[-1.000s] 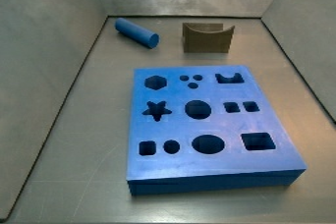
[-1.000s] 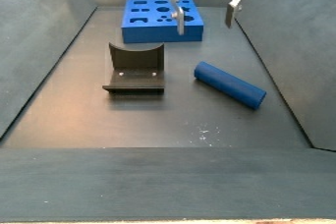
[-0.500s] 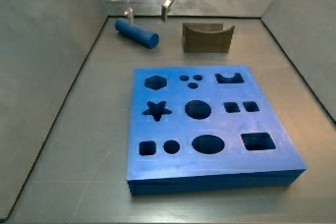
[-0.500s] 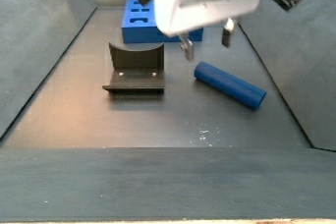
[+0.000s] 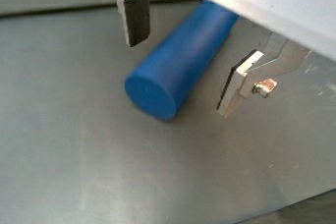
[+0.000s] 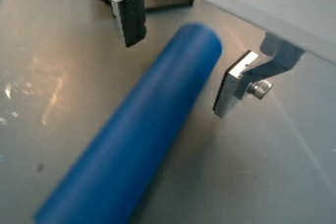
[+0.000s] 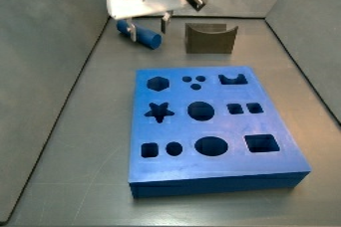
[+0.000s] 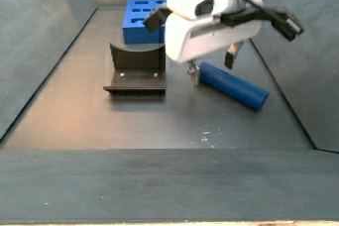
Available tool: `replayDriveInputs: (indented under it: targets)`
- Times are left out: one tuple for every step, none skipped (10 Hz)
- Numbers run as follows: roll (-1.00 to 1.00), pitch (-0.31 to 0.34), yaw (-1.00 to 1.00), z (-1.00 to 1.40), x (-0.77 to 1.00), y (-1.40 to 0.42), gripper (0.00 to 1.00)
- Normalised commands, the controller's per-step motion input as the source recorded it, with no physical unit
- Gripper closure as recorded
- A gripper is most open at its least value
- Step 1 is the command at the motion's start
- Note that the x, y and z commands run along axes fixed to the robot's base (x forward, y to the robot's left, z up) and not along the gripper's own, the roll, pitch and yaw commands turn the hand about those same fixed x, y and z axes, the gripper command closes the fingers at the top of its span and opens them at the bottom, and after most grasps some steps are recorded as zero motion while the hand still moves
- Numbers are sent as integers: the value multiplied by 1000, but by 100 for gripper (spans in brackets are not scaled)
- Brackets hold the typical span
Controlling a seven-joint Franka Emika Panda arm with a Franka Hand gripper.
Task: Pick up the round object. Move up. Place the round object on the fixture. Regrasp the round object. Move to above the board. Insert the round object.
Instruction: Pick up the round object.
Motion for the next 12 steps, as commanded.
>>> replayDriveInputs:
  targets:
    - [-120,-116,120,-514,-91,37,0]
    - [-110,-73,74,-280,-86,49,0]
    - [0,0,0,-60,0,0,0]
    - [0,0,0,0,0,0,0]
    - [0,0,0,0,0,0,100]
    - [0,0,0,0,0,0,100]
    - [0,0,0,0,0,0,100]
    - [0,0,0,0,0,0,100]
    - [0,0,0,0,0,0,100]
    - [0,0,0,0,0,0,100]
    - [0,0,0,0,0,0,100]
    - [0,0,0,0,0,0,100]
